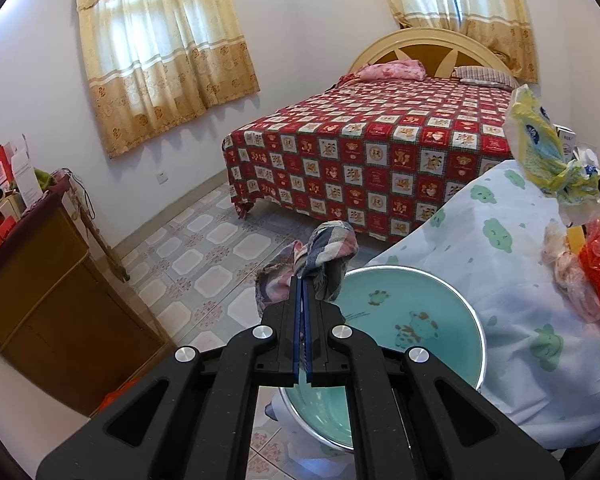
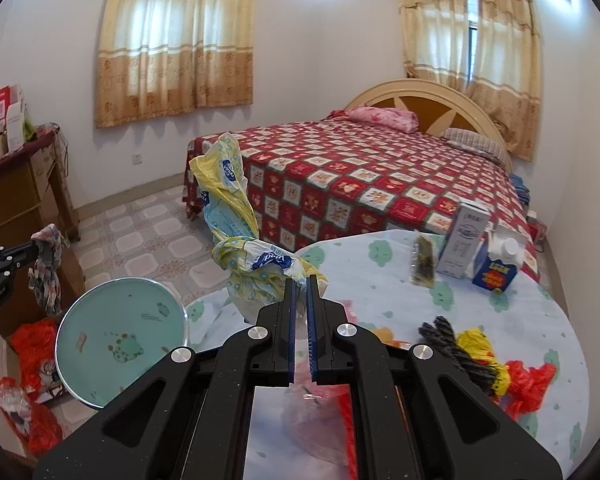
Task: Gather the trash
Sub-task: 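Carry both held bags off the table over the teal basin, then open the left tool over the basin while the right tool releases its bag, then grasp the pink translucent bag with the left tool while the right grasps the red bag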
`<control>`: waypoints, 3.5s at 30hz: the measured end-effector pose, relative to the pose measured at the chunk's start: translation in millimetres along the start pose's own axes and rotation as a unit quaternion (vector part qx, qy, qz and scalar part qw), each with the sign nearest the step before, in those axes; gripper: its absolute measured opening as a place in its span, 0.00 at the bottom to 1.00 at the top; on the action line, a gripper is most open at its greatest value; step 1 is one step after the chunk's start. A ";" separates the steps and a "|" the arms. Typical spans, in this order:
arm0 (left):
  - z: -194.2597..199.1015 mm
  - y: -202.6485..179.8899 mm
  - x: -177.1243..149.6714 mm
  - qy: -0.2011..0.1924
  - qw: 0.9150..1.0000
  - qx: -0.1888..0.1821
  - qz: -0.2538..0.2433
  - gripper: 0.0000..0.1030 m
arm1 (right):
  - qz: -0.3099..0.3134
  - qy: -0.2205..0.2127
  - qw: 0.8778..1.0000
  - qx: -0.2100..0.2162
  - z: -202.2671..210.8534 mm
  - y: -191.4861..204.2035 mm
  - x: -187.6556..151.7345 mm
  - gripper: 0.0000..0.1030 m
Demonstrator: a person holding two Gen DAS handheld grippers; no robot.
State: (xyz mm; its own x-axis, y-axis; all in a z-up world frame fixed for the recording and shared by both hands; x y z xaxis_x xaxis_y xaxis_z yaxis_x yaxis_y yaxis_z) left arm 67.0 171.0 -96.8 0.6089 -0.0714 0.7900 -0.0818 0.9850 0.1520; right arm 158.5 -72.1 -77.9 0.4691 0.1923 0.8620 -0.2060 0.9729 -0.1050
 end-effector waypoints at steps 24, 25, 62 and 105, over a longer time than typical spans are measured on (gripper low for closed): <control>2.4 24.7 -9.9 0.009 1.000 0.025 0.017 0.02 | 0.047 0.033 0.996 0.064 -33.4 84.7 -14.2 0.06; 2.0 24.2 -10.2 0.009 1.000 0.024 0.016 0.02 | 0.048 0.034 0.996 0.065 -33.6 86.2 -14.7 0.06; 1.0 13.1 -13.8 0.008 1.000 0.012 0.003 0.46 | 0.062 0.046 0.992 0.104 -35.4 102.8 -26.4 0.23; -8.9 -285.2 27.2 -0.010 0.972 -0.182 -0.149 0.49 | -0.158 0.044 0.974 -0.154 70.8 -210.0 -155.9 0.46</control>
State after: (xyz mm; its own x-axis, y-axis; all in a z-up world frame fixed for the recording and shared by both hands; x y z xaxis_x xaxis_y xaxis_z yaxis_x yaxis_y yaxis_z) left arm 113.9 -110.4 -124.0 0.5468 -0.3610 0.7555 0.3822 0.9104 0.1584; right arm 67.8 -315.5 -155.1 0.5422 -0.1260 0.8307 0.2219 0.9751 0.0030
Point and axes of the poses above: each gripper's, at about its wrist camera, not at the fingertips, and z roughly against the way its jaws point, y to its left, x to its top, the point moved 3 cm from there along -z, roughly the way its jaws point, and after that the axes turned 7 degrees about -x, right-handed, at the moved point
